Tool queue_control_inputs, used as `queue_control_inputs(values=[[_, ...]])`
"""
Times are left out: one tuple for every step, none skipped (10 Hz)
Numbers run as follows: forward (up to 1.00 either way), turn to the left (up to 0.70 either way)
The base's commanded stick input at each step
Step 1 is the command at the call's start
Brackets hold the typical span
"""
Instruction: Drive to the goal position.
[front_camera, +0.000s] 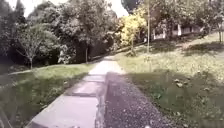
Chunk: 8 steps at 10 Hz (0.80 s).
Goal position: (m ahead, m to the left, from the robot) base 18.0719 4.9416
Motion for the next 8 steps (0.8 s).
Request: queue_control_inputs(values=[[0.45,0.00],[0.45,0.00],[0.45,0.00],[0.45,0.00],[0.45,0.00],[0.45,0.00],[0.45,0.00],[0.45,0.00]])
